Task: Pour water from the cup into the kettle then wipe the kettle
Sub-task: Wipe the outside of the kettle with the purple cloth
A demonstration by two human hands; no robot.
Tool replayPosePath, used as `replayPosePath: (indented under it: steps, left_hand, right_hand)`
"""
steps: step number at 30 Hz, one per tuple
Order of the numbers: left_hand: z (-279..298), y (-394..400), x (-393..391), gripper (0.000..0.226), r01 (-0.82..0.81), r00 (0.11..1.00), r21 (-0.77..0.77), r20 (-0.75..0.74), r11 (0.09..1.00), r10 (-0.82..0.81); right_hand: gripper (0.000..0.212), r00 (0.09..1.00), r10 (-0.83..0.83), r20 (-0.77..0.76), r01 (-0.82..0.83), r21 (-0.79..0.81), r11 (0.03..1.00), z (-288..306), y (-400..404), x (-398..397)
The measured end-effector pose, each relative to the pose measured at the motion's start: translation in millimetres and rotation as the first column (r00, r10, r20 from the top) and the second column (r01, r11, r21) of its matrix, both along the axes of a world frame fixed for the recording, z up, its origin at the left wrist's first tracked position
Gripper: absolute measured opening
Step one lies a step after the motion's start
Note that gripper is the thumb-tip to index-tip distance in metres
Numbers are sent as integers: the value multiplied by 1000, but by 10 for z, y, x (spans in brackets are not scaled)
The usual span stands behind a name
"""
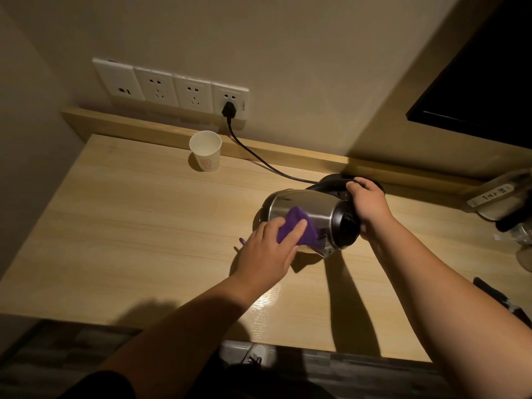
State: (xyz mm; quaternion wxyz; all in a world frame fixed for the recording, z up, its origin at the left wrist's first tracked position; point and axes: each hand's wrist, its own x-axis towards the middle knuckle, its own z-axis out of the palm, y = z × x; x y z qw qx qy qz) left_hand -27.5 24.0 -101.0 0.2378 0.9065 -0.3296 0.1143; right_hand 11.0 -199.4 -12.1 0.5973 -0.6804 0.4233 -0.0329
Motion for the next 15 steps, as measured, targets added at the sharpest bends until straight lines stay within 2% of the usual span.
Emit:
replayPosePath:
  steps: [5, 8, 12, 15]
  left_hand:
    - [-220, 278, 197, 51, -226, 965, 140, -104, 964, 241]
    - [-255, 343, 315, 50, -283, 933, 160, -182, 946, 310]
    - [-157, 338, 311, 46, -314, 905, 95, -272, 945, 328]
    - [40, 175, 179, 45, -239, 942, 3, -241, 971, 232]
  right_hand:
    - [39, 1000, -29, -7, 29, 40, 999, -22, -36, 4]
    - [39, 999, -50, -2, 50, 35, 998, -23, -24, 25]
    - [38, 998, -62, -8, 62, 40, 997, -27, -18, 22]
    - [39, 998, -68, -15, 68, 45, 997, -24, -23, 29]
